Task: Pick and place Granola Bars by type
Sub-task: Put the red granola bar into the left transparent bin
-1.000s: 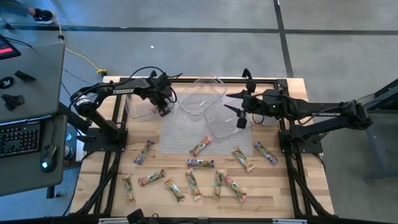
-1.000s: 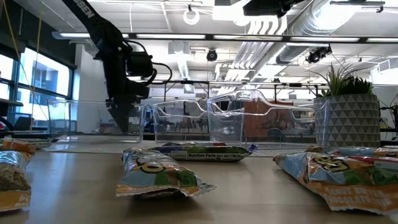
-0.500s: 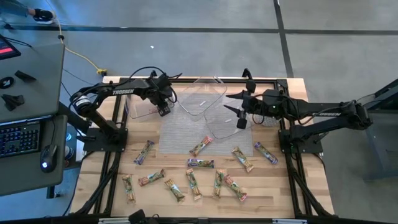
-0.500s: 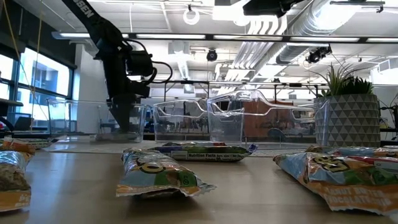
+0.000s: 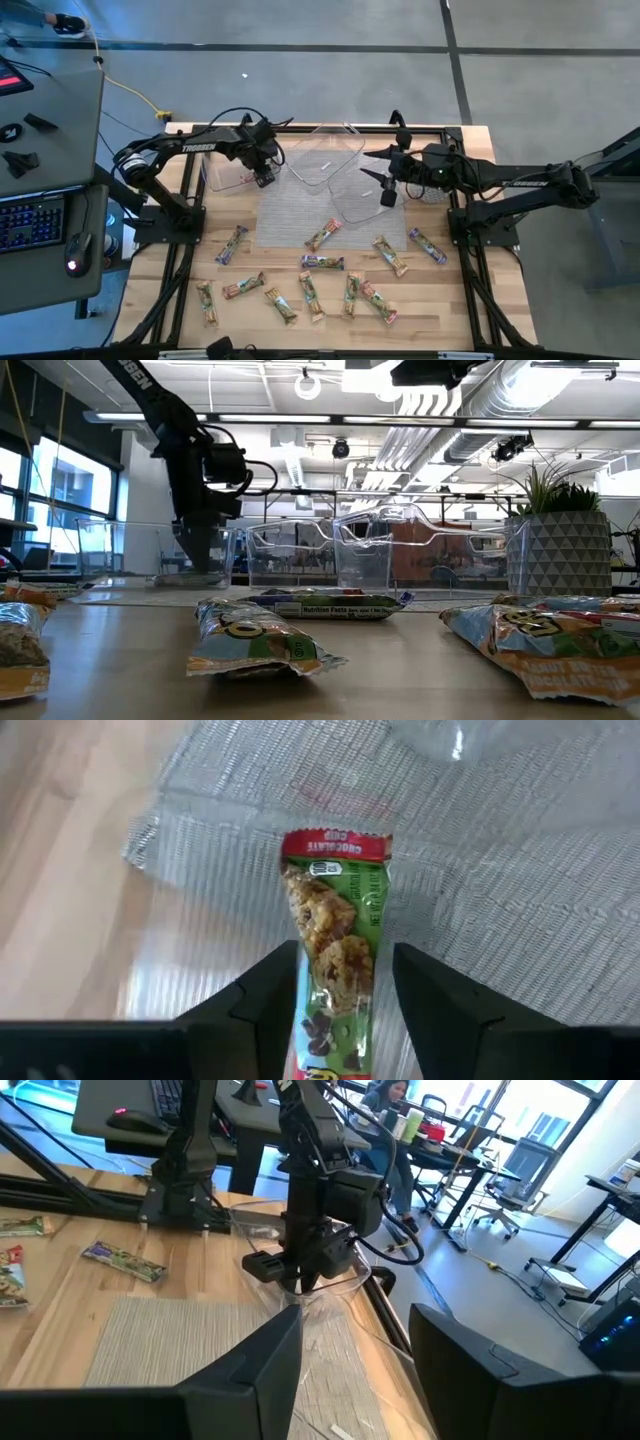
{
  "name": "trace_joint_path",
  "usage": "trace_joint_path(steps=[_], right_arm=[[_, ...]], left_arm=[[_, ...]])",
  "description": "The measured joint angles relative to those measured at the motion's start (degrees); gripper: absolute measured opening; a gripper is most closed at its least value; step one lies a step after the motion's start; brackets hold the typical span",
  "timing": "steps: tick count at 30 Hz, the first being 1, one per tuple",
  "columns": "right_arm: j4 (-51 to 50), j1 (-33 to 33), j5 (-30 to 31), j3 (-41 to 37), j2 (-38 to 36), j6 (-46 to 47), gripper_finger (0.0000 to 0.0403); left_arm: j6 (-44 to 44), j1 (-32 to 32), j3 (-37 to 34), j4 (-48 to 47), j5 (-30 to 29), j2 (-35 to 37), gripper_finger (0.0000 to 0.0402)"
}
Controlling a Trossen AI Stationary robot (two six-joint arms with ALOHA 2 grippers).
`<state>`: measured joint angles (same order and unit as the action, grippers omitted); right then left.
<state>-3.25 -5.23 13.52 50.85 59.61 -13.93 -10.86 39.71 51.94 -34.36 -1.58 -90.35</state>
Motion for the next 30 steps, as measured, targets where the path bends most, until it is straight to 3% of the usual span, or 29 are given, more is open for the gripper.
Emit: trace_joint_path(steps=[8, 18, 26, 30], right_arm=[[-1.17, -0.02, -0.46, 0.0, 0.0, 0.0, 0.0169], [-1.97, -0.02, -0.59, 0.0, 0.0, 0.0, 0.0169], [-3.92, -0.02, -0.61, 0.0, 0.0, 0.0, 0.0169], [-5.74, -0.02, -0.63, 0.0, 0.0, 0.16, 0.0169]], left_arm=[[0.8, 0.08, 1.76, -2.33, -3.02, -0.02, 0.0215], [4.33, 0.02, 16.11, -27.91, -1.25, -0.13, 0.0219], [14.83, -0.33, 29.75, -49.12, 13.29, -0.04, 0.0218], [21.38, -3.19, 32.89, -51.41, 15.78, 1.34, 0.0218]])
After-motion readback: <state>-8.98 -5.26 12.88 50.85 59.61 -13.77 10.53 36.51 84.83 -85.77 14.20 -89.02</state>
